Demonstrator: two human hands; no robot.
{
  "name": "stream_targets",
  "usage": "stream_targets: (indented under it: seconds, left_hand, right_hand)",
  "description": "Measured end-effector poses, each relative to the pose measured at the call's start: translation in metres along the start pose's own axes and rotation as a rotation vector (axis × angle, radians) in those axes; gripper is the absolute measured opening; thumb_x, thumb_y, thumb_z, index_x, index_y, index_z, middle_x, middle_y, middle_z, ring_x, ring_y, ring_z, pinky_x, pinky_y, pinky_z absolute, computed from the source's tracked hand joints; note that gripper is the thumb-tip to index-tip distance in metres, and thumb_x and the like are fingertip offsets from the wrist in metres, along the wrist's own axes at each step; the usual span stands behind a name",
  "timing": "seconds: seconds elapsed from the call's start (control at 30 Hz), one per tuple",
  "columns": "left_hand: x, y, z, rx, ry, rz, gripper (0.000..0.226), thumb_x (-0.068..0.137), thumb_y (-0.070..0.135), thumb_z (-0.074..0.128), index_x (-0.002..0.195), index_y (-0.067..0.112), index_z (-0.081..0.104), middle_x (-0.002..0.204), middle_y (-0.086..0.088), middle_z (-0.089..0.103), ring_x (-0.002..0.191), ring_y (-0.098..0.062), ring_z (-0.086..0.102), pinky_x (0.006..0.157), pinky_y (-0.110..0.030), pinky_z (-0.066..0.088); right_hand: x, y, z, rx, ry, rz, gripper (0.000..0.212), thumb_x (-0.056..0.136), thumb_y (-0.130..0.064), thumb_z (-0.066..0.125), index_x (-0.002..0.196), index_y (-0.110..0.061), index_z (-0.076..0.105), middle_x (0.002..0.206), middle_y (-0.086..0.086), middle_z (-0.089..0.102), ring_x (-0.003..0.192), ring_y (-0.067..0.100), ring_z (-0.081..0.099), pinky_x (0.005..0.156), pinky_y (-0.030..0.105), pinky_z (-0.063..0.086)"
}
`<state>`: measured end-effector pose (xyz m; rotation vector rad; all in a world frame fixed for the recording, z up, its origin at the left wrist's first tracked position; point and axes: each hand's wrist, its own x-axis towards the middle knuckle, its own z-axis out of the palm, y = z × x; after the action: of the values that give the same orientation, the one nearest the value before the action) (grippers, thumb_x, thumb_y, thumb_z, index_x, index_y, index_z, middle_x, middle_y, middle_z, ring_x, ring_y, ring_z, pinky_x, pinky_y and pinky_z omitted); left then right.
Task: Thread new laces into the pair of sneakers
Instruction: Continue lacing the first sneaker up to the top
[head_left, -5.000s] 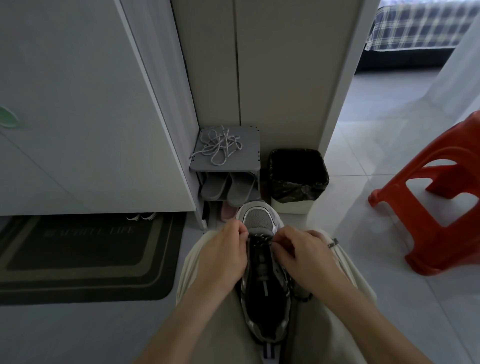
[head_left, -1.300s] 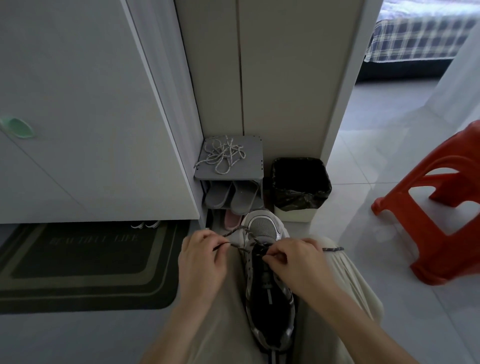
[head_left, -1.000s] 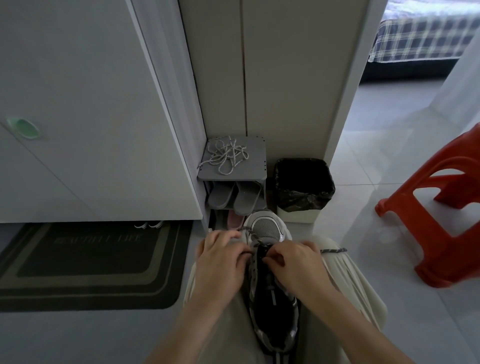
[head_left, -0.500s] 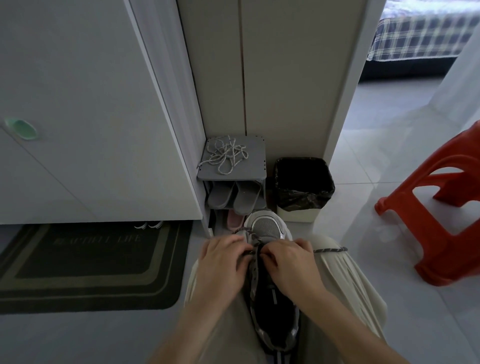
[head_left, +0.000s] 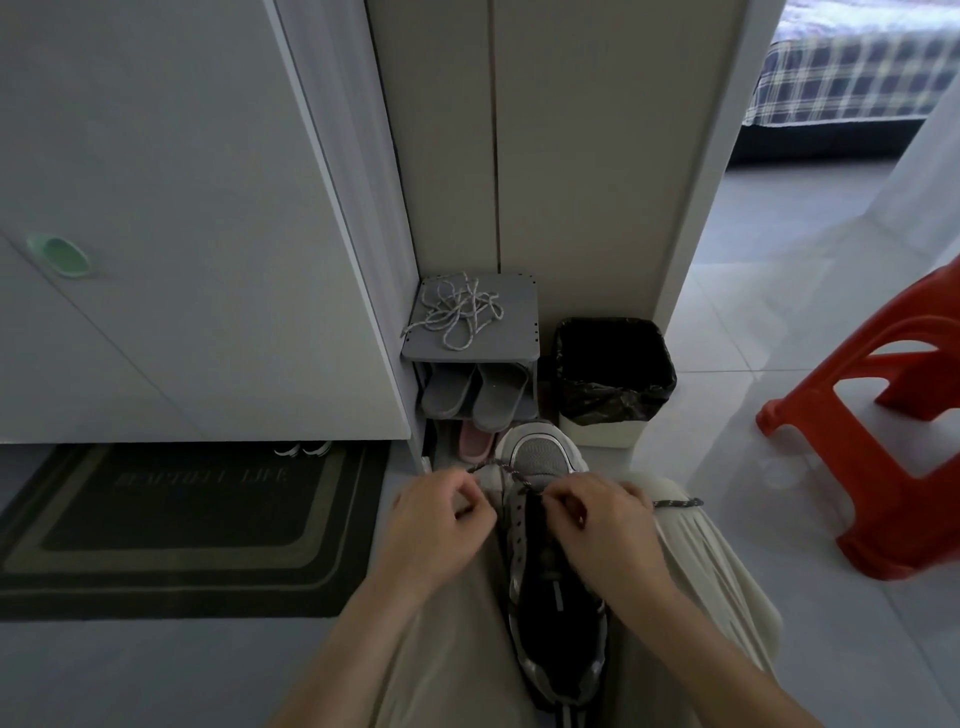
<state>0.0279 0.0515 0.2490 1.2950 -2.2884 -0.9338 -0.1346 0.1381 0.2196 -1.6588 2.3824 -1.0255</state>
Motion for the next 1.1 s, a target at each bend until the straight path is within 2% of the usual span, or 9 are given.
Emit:
stream_targets:
  seconds: [0.07, 0.13, 0.2, 0.3, 0.43, 0.53, 0.73, 0.93, 1.1]
  left_hand:
    - [-0.002, -0.002, 0.0, 0.09, 0.021, 0.049, 0.036, 0.079, 0.052, 0.043, 0.065, 0.026, 0.063, 0.094, 0.01, 0.069, 0.092, -0.002, 0.059, 0.09, -0.029, 0.045]
    - [0.0, -0.004, 0.005, 0.133, 0.125, 0.104, 0.033, 0.085, 0.05, 0.045, 0.07, 0.028, 0.065, 0.095, 0.013, 0.068, 0.09, 0.0, 0.057, 0.091, -0.031, 0.047]
    - [0.002, 0.003, 0.011, 0.144, 0.139, 0.161, 0.019, 0.089, 0.04, 0.054, 0.098, 0.03, 0.067, 0.11, 0.016, 0.063, 0.104, 0.001, 0.052, 0.1, -0.03, 0.042]
    - [0.004, 0.014, 0.021, 0.218, 0.007, 0.227, 0.037, 0.092, 0.042, 0.051, 0.128, 0.034, 0.052, 0.129, 0.019, 0.052, 0.125, -0.001, 0.04, 0.114, -0.034, 0.026]
    - [0.005, 0.017, 0.023, 0.213, 0.045, 0.196, 0.019, 0.09, 0.041, 0.053, 0.108, 0.035, 0.059, 0.093, 0.018, 0.064, 0.092, 0.0, 0.056, 0.097, -0.032, 0.043]
    - [0.001, 0.015, 0.022, 0.171, 0.024, 0.131, 0.014, 0.091, 0.039, 0.054, 0.103, 0.033, 0.06, 0.083, 0.018, 0.064, 0.078, 0.003, 0.059, 0.076, -0.027, 0.053]
    - [-0.002, 0.016, 0.022, 0.143, 0.018, 0.094, 0.021, 0.09, 0.044, 0.055, 0.106, 0.032, 0.058, 0.098, 0.018, 0.057, 0.084, 0.003, 0.056, 0.077, -0.019, 0.051]
    - [-0.002, 0.017, 0.02, 0.14, -0.012, 0.083, 0.042, 0.078, 0.056, 0.064, 0.114, 0.035, 0.056, 0.105, 0.019, 0.059, 0.096, 0.002, 0.056, 0.083, -0.018, 0.047]
    - [0.0, 0.019, 0.022, 0.145, -0.004, 0.07, 0.043, 0.077, 0.052, 0.065, 0.115, 0.034, 0.055, 0.107, 0.017, 0.061, 0.098, -0.002, 0.058, 0.085, -0.024, 0.05]
  right_hand:
    - [0.001, 0.012, -0.008, 0.014, 0.018, 0.067, 0.008, 0.086, -0.026, 0.064, 0.089, -0.032, 0.067, 0.087, -0.017, 0.064, 0.074, 0.002, 0.055, 0.086, 0.032, 0.039]
    - [0.003, 0.02, -0.014, -0.02, -0.018, 0.102, 0.014, 0.087, -0.025, 0.063, 0.097, -0.033, 0.067, 0.094, -0.016, 0.063, 0.079, 0.006, 0.058, 0.092, 0.037, 0.04]
    - [0.003, 0.021, -0.018, -0.05, -0.102, 0.098, 0.017, 0.089, -0.026, 0.059, 0.102, -0.035, 0.066, 0.097, -0.016, 0.064, 0.087, 0.01, 0.06, 0.094, 0.037, 0.038]
    - [0.001, 0.018, -0.02, -0.075, -0.182, 0.066, 0.014, 0.092, -0.031, 0.054, 0.102, -0.035, 0.063, 0.084, -0.016, 0.063, 0.083, 0.009, 0.058, 0.094, 0.033, 0.036]
    - [0.001, 0.016, -0.02, 0.008, -0.114, 0.017, 0.002, 0.088, -0.027, 0.063, 0.088, -0.027, 0.064, 0.058, -0.023, 0.049, 0.058, 0.001, 0.045, 0.085, 0.033, 0.042]
    - [0.005, 0.017, -0.021, 0.036, -0.131, 0.056, 0.006, 0.088, -0.029, 0.063, 0.093, -0.027, 0.064, 0.06, -0.021, 0.054, 0.058, 0.001, 0.049, 0.082, 0.032, 0.043]
    - [0.017, 0.017, -0.016, -0.013, -0.278, 0.063, 0.004, 0.09, -0.032, 0.056, 0.09, -0.029, 0.057, 0.088, -0.014, 0.055, 0.083, 0.011, 0.054, 0.089, 0.032, 0.038]
    - [0.028, 0.009, -0.016, -0.202, -0.248, -0.104, 0.043, 0.084, -0.046, 0.012, 0.088, -0.026, 0.049, 0.087, -0.011, 0.053, 0.088, 0.015, 0.057, 0.093, 0.031, 0.027]
    - [0.041, -0.003, -0.018, -0.212, -0.198, -0.149, 0.026, 0.091, -0.037, 0.027, 0.086, -0.027, 0.05, 0.084, -0.014, 0.048, 0.087, 0.013, 0.057, 0.099, 0.032, 0.024]
